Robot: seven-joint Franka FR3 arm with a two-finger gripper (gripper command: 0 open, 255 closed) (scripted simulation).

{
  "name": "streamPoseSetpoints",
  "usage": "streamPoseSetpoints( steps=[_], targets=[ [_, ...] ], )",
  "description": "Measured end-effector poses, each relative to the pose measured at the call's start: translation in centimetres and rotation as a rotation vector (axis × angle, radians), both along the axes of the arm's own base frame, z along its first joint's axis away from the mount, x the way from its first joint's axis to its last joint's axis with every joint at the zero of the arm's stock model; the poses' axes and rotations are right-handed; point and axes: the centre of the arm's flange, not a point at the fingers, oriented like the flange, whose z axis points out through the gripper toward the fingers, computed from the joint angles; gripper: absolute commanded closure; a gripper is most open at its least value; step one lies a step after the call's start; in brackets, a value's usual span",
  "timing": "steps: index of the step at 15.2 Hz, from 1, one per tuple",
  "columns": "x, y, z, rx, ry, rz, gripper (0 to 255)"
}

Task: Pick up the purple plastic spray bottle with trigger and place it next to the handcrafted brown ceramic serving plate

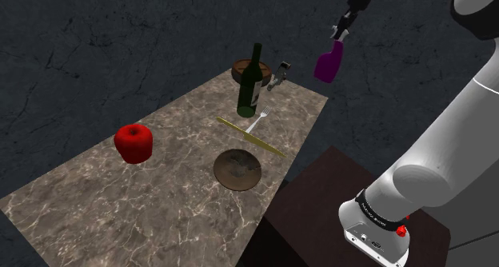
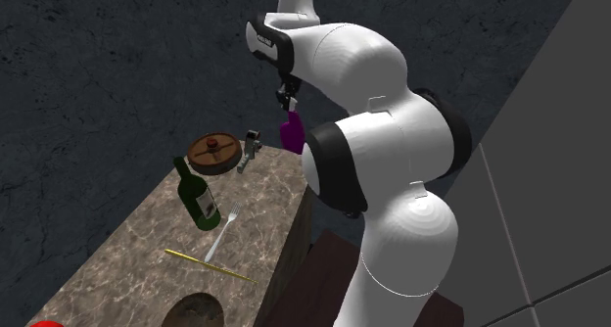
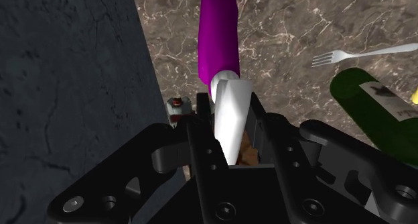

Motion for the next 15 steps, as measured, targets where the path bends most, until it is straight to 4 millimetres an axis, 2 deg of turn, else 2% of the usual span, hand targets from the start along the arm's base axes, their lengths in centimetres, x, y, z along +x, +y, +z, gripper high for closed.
streamPoseSetpoints(
  steps=[15],
  targets=[
    [0.0,0.1,7.9,0.0,0.0,0.0,255]
  ],
)
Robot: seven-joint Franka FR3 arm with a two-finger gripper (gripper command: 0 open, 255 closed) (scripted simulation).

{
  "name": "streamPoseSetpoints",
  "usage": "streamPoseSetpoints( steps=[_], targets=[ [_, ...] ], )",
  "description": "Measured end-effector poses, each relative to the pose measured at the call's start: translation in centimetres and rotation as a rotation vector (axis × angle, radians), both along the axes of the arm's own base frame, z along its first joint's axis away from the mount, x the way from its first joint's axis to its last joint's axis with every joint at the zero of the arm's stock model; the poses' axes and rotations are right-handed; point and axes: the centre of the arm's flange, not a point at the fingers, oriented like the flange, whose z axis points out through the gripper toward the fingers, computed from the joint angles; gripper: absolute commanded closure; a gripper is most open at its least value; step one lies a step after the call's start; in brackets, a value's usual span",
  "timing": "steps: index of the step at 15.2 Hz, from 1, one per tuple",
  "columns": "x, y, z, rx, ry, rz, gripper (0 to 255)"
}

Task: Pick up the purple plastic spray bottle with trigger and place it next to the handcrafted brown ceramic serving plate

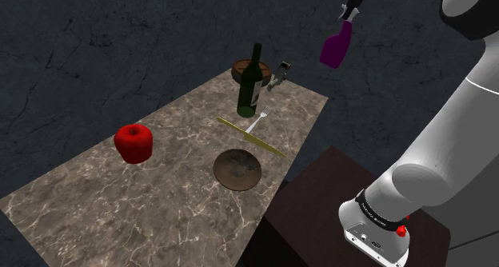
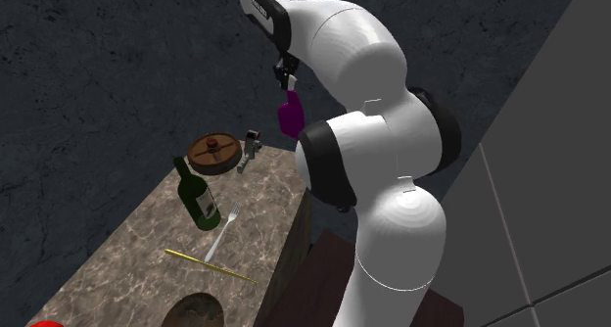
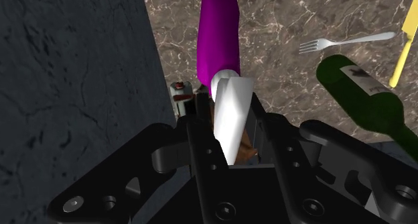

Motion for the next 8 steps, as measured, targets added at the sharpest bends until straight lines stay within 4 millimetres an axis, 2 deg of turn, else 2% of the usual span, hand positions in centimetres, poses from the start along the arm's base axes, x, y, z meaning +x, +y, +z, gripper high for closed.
streamPoseSetpoints(
  steps=[8],
  targets=[
    [0.1,-0.1,4.2,0.0,0.0,0.0,255]
  ],
)
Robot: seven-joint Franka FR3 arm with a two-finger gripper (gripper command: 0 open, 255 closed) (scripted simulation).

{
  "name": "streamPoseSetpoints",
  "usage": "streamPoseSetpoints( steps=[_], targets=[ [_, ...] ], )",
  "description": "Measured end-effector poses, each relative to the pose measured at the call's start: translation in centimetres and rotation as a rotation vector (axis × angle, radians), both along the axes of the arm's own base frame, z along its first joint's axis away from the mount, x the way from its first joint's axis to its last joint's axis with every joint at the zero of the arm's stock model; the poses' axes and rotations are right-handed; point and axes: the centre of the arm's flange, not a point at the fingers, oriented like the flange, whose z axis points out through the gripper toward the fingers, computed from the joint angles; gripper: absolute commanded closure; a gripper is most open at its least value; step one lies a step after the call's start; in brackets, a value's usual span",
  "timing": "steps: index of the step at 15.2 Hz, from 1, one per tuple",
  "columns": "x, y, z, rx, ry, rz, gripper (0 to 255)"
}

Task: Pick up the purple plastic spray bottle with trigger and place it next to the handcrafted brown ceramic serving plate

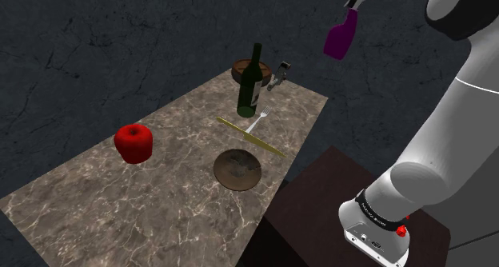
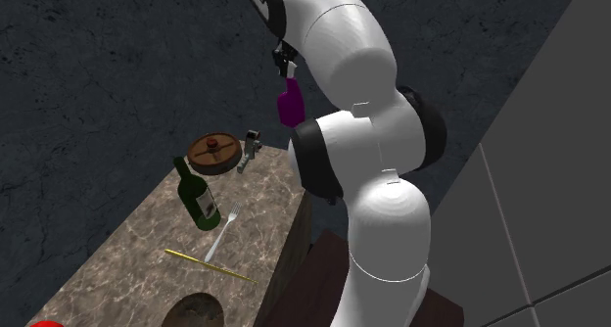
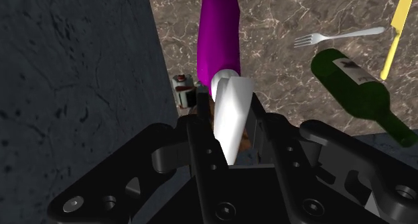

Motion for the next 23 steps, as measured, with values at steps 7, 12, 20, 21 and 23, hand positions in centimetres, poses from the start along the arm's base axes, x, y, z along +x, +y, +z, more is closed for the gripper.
streamPoseSetpoints(
  steps=[7,12,20,21,23],
  targets=[
    [-0.1,0.1,3.8,0.0,0.0,-0.001,255],
    [0.4,3.7,4.6,0.001,0.0,0.0,255],
    [0.8,14.2,4.7,0.002,0.001,0.002,255],
    [0.6,15.6,4.8,0.002,0.001,0.002,255],
    [0.5,18.3,4.7,0.001,0.0,0.002,255]
  ],
)
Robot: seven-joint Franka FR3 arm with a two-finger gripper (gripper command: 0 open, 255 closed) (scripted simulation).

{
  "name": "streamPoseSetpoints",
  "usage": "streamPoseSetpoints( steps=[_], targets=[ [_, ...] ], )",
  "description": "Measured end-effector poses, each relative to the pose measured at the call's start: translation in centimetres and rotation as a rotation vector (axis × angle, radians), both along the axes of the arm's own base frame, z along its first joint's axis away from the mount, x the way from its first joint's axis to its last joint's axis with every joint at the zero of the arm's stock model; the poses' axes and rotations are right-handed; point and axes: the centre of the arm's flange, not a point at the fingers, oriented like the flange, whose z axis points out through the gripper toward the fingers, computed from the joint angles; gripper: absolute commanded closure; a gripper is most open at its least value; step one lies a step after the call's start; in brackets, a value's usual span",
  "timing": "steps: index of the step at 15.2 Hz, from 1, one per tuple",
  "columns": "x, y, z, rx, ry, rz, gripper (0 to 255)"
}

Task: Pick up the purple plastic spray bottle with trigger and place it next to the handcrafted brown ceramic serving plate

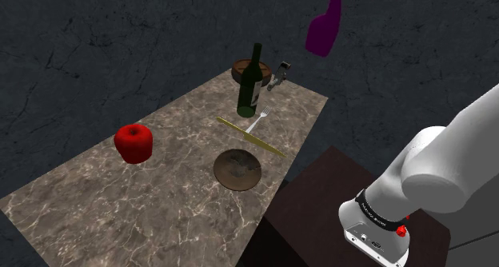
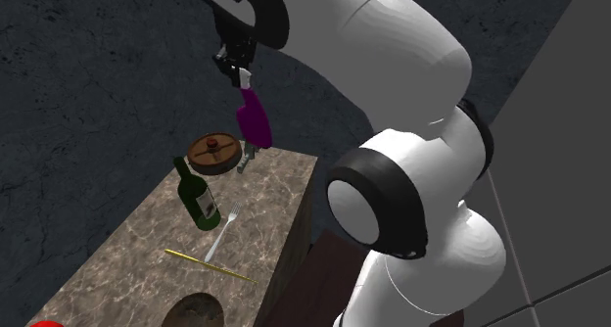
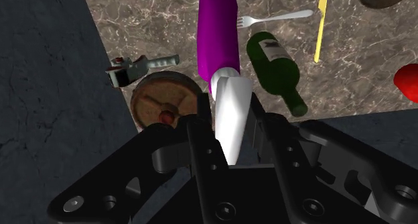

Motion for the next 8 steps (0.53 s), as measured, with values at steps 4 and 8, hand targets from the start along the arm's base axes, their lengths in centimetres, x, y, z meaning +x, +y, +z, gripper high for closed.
streamPoseSetpoints(
  steps=[4,8],
  targets=[
    [0.2,5.4,-0.1,-0.001,0.0,0.0,255],
    [0.3,10.5,0.2,-0.001,0.001,0.0,255]
  ],
)
